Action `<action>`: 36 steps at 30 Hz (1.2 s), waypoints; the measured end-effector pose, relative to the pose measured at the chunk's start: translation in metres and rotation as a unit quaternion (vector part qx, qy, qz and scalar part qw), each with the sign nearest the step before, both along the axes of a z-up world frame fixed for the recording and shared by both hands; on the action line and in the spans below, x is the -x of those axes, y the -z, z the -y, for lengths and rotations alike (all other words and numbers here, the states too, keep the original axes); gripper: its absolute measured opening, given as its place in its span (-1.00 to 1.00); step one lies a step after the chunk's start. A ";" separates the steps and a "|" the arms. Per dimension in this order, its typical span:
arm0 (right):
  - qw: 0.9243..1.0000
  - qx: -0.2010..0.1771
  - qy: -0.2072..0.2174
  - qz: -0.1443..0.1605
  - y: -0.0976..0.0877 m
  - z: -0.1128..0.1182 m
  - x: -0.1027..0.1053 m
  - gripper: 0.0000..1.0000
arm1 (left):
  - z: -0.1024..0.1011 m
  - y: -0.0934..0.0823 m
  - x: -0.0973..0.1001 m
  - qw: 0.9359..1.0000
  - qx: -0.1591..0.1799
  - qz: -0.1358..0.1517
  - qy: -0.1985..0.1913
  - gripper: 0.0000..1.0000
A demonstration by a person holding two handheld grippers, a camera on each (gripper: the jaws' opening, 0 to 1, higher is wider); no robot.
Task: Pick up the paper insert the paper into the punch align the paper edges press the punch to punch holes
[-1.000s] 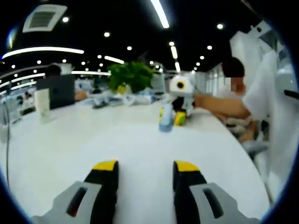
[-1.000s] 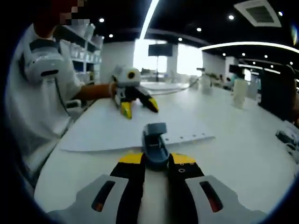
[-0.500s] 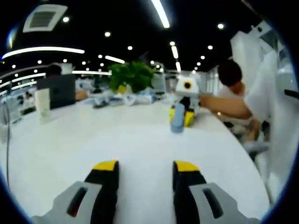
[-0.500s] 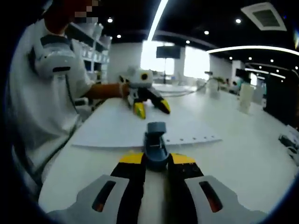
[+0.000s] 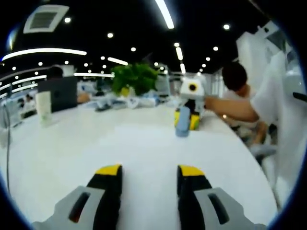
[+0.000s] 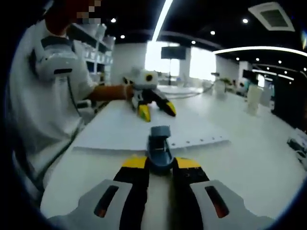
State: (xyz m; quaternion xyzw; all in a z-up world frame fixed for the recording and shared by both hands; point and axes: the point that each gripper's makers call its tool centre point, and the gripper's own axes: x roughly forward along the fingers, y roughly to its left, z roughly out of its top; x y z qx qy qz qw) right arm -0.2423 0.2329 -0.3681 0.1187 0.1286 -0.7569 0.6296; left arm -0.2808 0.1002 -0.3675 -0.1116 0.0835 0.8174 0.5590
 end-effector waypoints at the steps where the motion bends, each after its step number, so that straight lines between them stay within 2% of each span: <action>1: 1.000 0.000 0.002 0.001 0.000 -0.001 0.000 -0.47 | 0.000 0.000 -0.001 1.000 0.000 -0.003 0.002 -0.03; 4: 1.000 0.004 0.016 0.008 -0.002 -0.004 0.001 -0.39 | -0.001 -0.002 -0.002 1.000 0.000 -0.011 0.008 0.18; 6: 0.999 0.011 0.030 0.011 -0.004 -0.009 0.000 -0.38 | -0.001 -0.002 -0.001 1.000 0.000 -0.012 0.007 0.23; 9: 0.998 0.022 0.050 0.012 -0.008 -0.014 -0.003 -0.36 | -0.001 -0.001 -0.001 1.000 0.001 -0.015 0.007 0.22; 14: 0.998 0.011 0.065 0.000 -0.004 -0.020 -0.003 -0.43 | 0.002 -0.001 0.001 1.000 -0.001 -0.008 0.000 0.15; 20: 0.998 0.003 0.057 -0.005 -0.002 -0.009 -0.004 -0.57 | 0.001 0.000 -0.001 1.000 0.003 -0.005 0.001 0.13; 36: 0.999 0.004 0.050 -0.004 0.000 -0.008 -0.002 -0.57 | -0.002 0.000 -0.007 1.000 0.002 0.001 0.000 0.10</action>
